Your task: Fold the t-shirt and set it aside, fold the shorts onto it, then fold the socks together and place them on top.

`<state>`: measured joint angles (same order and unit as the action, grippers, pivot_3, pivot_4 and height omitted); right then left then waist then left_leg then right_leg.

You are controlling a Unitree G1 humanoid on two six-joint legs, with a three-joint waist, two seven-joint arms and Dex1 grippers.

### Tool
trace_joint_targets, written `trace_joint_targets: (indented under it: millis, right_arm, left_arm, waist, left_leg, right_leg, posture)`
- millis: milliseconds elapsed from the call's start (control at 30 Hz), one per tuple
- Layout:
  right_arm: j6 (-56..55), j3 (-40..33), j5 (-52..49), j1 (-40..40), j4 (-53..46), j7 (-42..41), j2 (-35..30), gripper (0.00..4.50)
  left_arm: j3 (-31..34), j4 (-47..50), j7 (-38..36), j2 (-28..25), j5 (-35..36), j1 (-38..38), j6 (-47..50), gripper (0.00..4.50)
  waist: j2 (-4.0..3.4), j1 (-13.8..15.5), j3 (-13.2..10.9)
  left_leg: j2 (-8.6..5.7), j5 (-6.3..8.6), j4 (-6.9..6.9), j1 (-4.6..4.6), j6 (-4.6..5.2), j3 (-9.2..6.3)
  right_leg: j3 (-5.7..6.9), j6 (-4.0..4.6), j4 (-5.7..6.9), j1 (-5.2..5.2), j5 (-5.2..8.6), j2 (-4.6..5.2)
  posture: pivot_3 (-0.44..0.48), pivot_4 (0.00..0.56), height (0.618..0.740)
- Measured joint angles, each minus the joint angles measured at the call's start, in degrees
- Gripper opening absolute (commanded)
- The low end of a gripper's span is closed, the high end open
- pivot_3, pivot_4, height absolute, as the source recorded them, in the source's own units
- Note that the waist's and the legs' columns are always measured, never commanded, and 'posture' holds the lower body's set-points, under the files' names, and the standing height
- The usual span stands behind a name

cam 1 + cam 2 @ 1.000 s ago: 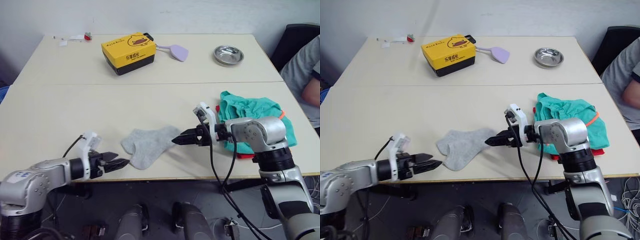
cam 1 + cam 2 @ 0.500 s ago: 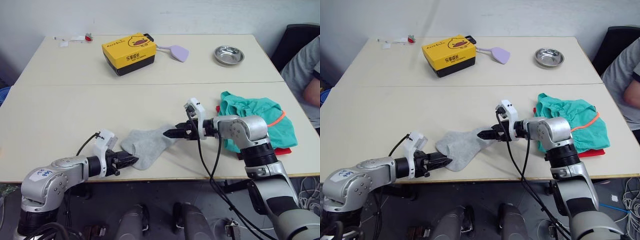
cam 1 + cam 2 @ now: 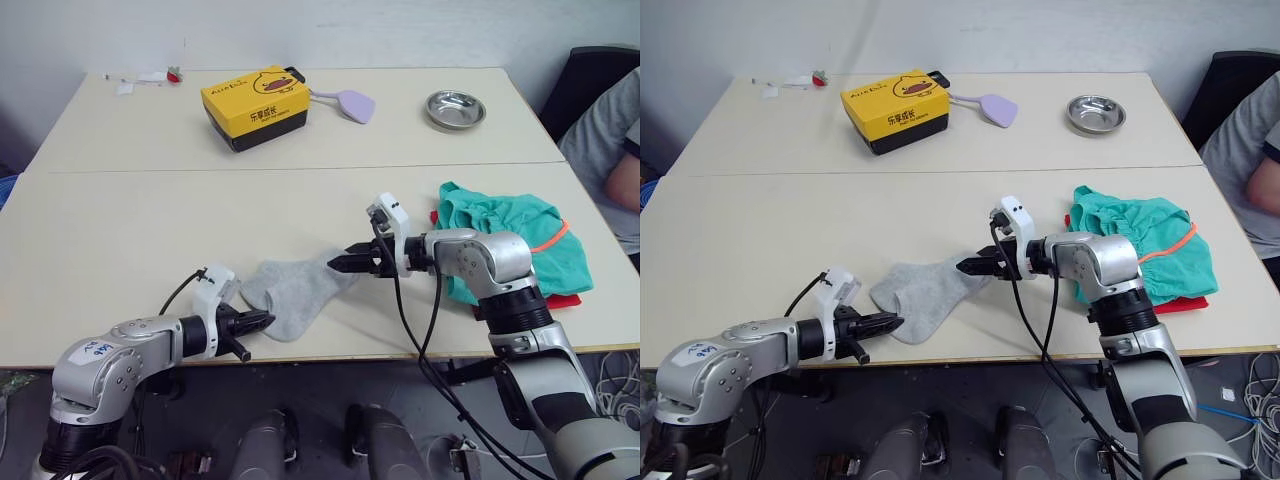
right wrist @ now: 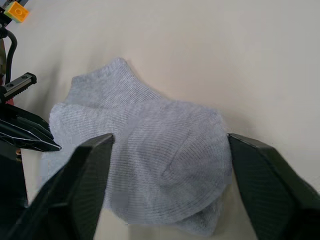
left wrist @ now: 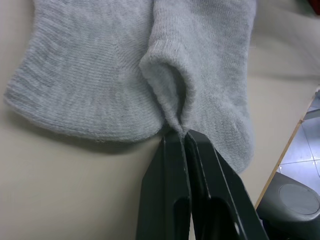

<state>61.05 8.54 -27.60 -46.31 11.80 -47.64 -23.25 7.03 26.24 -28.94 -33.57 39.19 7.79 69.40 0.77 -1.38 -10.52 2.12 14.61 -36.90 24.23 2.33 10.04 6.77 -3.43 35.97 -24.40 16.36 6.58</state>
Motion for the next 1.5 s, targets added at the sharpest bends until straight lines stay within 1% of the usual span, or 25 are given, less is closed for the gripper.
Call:
trace_joint_targets:
  millis: [233, 367, 467, 567, 600, 667, 767, 900, 1000, 1100, 1267, 1500]
  right_arm:
    - [-0.64, -0.14, 0.1, 0.0, 0.06, -0.1, -0.03, 0.03]
    - [-0.87, -0.41, -0.22, 0.09, -0.56, -0.66, -0.81, 0.01]
    - [0.28, -2.52, -2.08, 0.57, -3.45, -1.3, -1.66, 0.01]
    - [2.79, -4.91, -4.72, 2.02, -8.52, -1.24, -2.35, 0.01]
    - [4.02, -5.58, -5.79, 3.05, -10.75, -0.79, -2.56, 0.01]
    - [4.96, -6.55, -6.67, 4.35, -12.62, -0.03, -2.56, 0.01]
    - [6.09, -7.06, -7.78, 5.82, -14.73, 1.5, -2.41, 0.01]
    - [6.38, -8.3, -8.44, 8.46, -17.38, 4.77, -0.57, 0.01]
    - [5.23, -9.22, -8.51, 10.7, -19.26, 7.89, 2.06, 0.01]
    - [3.69, -9.02, -8.01, 12.24, -19.69, 9.83, 2.85, 0.01]
    - [1.26, -8.78, -7.33, 13.18, -19.7, 11.08, 3.03, 0.01]
    - [-0.32, -8.43, -6.54, 13.52, -19.6, 11.65, 3.32, 0.01]
  left_arm:
    - [-0.55, -0.9, -1.48, -0.84, -0.03, -0.23, -1.65, 0.0]
    - [-0.18, -1.46, -4.11, -1.87, 0.61, -1.28, -3.51, 0.0]
    - [0.93, -1.53, -7.53, -2.69, 2.73, -3.39, -4.44, 0.0]
    - [5.58, -1.81, -10.87, -3.87, 8.06, -4.13, -3.37, 0.0]
    - [8.7, -1.99, -11.93, -5.71, 10.54, -4.01, -2.19, 0.0]
    - [10.94, -2.53, -12.52, -8.28, 11.77, -3.8, -1.18, 0.0]
    - [12.05, -4.95, -13.84, -11.59, 12.13, -3.25, -0.97, 0.0]
    - [10.88, -9.25, -14.96, -13.4, 11.34, 0.27, -1.9, 0.0]
    - [7.9, -13.33, -15.67, -14.08, 9.56, 4.32, -3.04, 0.0]
    - [5.01, -16.49, -16.57, -14.08, 8.0, 7.54, -3.85, 0.0]
    - [1.25, -20.39, -18.22, -14.14, 5.27, 10.2, -5.48, 0.0]
    - [0.69, -22.8, -18.36, -13.92, 3.14, 11.94, -7.13, 0.0]
  waist:
    - [0.0, -0.14, 0.0]
    - [0.0, -0.29, 0.0]
    - [0.0, -0.3, -0.02]
    - [0.01, -0.3, -0.02]
    - [0.01, -0.4, -0.02]
    - [0.0, -0.42, -0.02]
    - [-0.01, -0.4, -0.03]
    - [-0.01, -0.28, -0.03]
    - [-0.01, -0.28, -0.03]
    - [0.0, -0.32, -0.03]
    - [0.01, -0.66, -0.04]
    - [0.02, -0.58, -0.04]
  left_leg:
    - [0.01, 0.01, 0.06, 0.01, -0.01, 0.0]
    - [0.01, 0.01, 0.19, 0.02, -0.02, 0.01]
    - [0.01, -0.02, 0.37, 0.06, -0.07, 0.03]
    - [0.04, -0.05, 0.45, 0.06, -0.11, 0.01]
    - [0.04, -0.08, 0.47, 0.05, -0.14, 0.01]
    - [0.04, -0.11, 0.5, 0.03, -0.15, 0.01]
    - [0.03, -0.11, 0.54, 0.01, -0.16, 0.01]
    - [0.01, -0.13, 0.68, 0.02, -0.2, 0.01]
    - [0.0, -0.15, 0.73, 0.03, -0.22, 0.02]
    - [-0.03, -0.15, 0.75, 0.04, -0.22, 0.05]
    - [0.0, -0.21, 0.79, 0.03, -0.29, 0.07]
    - [0.01, -0.26, 0.78, 0.02, -0.3, 0.07]
  right_leg:
    - [-0.02, 0.0, -0.03, -0.04, 0.0, 0.0]
    - [-0.04, 0.02, -0.08, -0.11, 0.01, 0.0]
    - [-0.03, 0.06, -0.13, -0.2, 0.03, 0.0]
    - [0.01, 0.12, -0.14, -0.23, 0.07, -0.01]
    - [0.0, 0.13, -0.13, -0.23, 0.08, -0.01]
    - [0.01, 0.13, -0.13, -0.23, 0.08, -0.01]
    - [-0.01, 0.14, -0.13, -0.24, 0.08, -0.01]
    - [0.0, 0.14, -0.23, -0.27, 0.08, -0.01]
    - [0.01, 0.14, -0.26, -0.27, 0.08, -0.01]
    - [0.0, 0.13, -0.28, -0.27, 0.08, -0.02]
    - [0.0, 0.13, -0.24, -0.31, 0.08, -0.07]
    - [-0.01, 0.13, -0.19, -0.31, 0.08, -0.08]
  posture:
    - [0.0, 0.15, 0.74]
    - [0.0, 0.15, 0.74]
    - [0.0, 0.15, 0.74]
    - [0.0, 0.15, 0.74]
    - [0.0, 0.15, 0.74]
    - [0.0, 0.15, 0.74]
    - [0.0, 0.15, 0.74]
    - [0.0, 0.15, 0.74]
    - [0.0, 0.15, 0.74]
    - [0.0, 0.15, 0.74]
    - [0.0, 0.15, 0.74]
    - [0.0, 0.15, 0.74]
